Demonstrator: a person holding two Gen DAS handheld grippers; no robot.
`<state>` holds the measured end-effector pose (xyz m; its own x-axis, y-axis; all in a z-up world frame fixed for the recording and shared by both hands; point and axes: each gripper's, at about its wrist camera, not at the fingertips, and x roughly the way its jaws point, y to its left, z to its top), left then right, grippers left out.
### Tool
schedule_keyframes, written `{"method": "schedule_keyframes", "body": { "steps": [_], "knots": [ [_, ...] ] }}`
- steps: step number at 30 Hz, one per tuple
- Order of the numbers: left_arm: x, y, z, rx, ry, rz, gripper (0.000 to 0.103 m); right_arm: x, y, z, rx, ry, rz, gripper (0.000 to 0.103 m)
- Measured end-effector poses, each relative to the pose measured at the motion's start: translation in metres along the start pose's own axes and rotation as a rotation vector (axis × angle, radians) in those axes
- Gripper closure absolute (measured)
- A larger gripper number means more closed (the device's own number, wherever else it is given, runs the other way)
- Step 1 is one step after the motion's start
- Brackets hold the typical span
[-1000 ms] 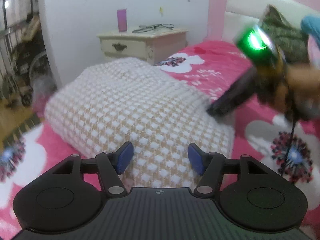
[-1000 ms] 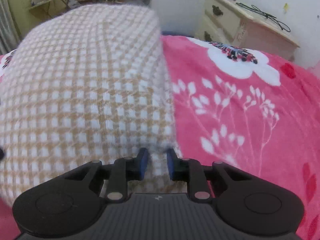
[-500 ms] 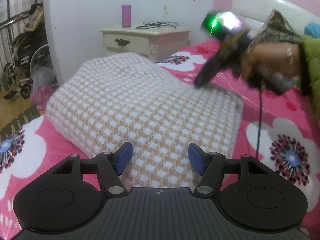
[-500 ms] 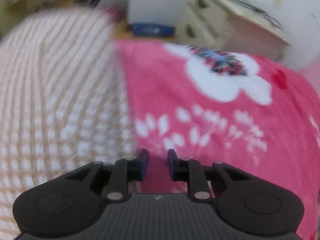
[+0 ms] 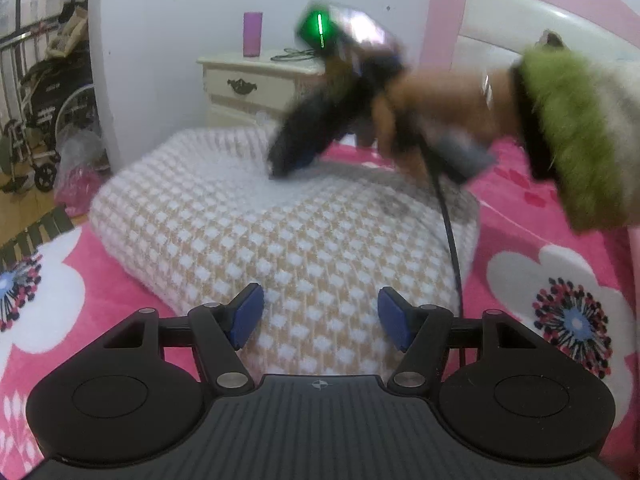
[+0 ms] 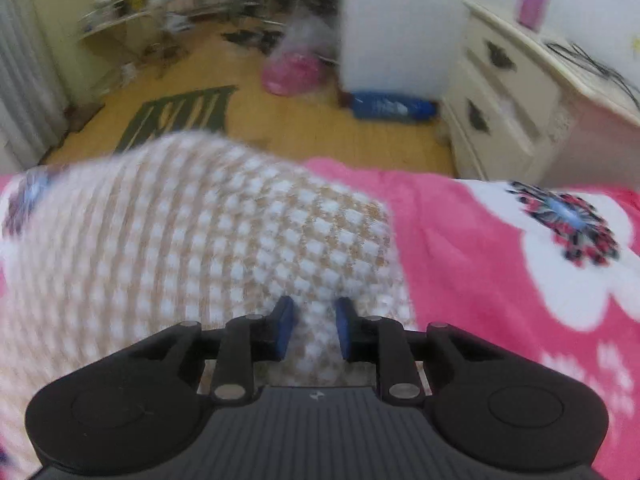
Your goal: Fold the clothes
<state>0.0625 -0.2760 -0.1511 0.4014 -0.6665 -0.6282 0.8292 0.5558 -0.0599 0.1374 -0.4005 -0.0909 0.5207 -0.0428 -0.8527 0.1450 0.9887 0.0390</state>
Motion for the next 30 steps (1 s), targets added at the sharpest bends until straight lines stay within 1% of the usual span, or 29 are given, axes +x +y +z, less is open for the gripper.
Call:
{"method": "schedule_keyframes", "body": {
  "steps": [1,4,5,6,7,8,9,10,11,13,16,17,18,20,22,26,27,28,30],
  "knots": [
    [-0.001,0.0,-0.002,0.003,-0.004,0.001,0.039,-0.013,0.004,0.008,-0.004,0.0,-0.003,0.08],
    [-0.002,0.0,-0.005,-0.005,-0.013,-0.005,0.039,-0.051,0.026,0.027,-0.067,-0.111,-0.001,0.078],
    [-0.003,-0.001,-0.005,-0.008,-0.014,-0.003,0.039,-0.054,0.026,0.037,-0.05,-0.136,0.029,0.079],
    [-0.003,-0.002,-0.005,-0.012,-0.014,0.0,0.039,-0.047,0.025,0.042,-0.048,-0.142,0.02,0.079],
    [-0.002,-0.002,-0.005,-0.012,-0.014,0.002,0.039,-0.019,0.017,0.044,-0.049,-0.109,-0.035,0.079],
    [-0.003,-0.003,-0.005,-0.009,-0.014,0.001,0.039,0.007,0.009,0.044,-0.049,-0.071,-0.085,0.079],
    [-0.004,-0.004,-0.006,-0.007,-0.015,0.001,0.039,0.032,0.001,0.033,-0.046,-0.007,-0.112,0.072],
    [-0.005,-0.002,-0.006,-0.006,-0.02,-0.002,0.039,0.052,-0.006,0.022,-0.037,0.039,-0.131,0.071],
    [-0.006,-0.002,-0.005,-0.01,-0.015,-0.004,0.039,0.048,-0.012,0.017,0.0,-0.012,-0.109,0.069],
    [-0.008,0.002,-0.006,-0.029,-0.009,-0.008,0.04,0.015,-0.012,0.015,0.026,-0.066,-0.083,0.069],
    [-0.019,0.013,-0.005,-0.075,-0.028,-0.013,0.043,-0.036,-0.012,0.013,0.056,-0.148,-0.044,0.071],
    [-0.027,0.019,-0.005,-0.107,-0.046,-0.018,0.043,-0.059,-0.006,0.009,0.016,-0.182,-0.025,0.071],
    [-0.035,0.026,-0.005,-0.14,-0.063,-0.022,0.042,-0.075,-0.003,0.003,-0.018,-0.209,0.01,0.071],
    [-0.045,0.04,-0.008,-0.222,-0.071,-0.024,0.042,-0.109,0.017,-0.007,-0.089,-0.245,0.141,0.071],
    [-0.05,0.052,-0.011,-0.286,-0.057,-0.007,0.042,-0.109,0.033,-0.028,-0.148,-0.22,0.229,0.071],
    [-0.05,0.068,-0.017,-0.38,0.004,0.066,0.043,-0.019,0.061,-0.082,-0.262,-0.078,0.195,0.073],
    [-0.05,0.072,-0.018,-0.408,0.017,0.077,0.043,-0.021,0.061,-0.078,-0.24,-0.083,0.194,0.074],
    [-0.051,0.074,-0.018,-0.425,0.03,0.087,0.043,-0.028,0.059,-0.065,-0.173,-0.046,0.189,0.074],
    [-0.053,0.078,-0.018,-0.453,0.059,0.115,0.042,-0.051,0.062,-0.05,-0.127,-0.048,0.181,0.073]
  ]
}}
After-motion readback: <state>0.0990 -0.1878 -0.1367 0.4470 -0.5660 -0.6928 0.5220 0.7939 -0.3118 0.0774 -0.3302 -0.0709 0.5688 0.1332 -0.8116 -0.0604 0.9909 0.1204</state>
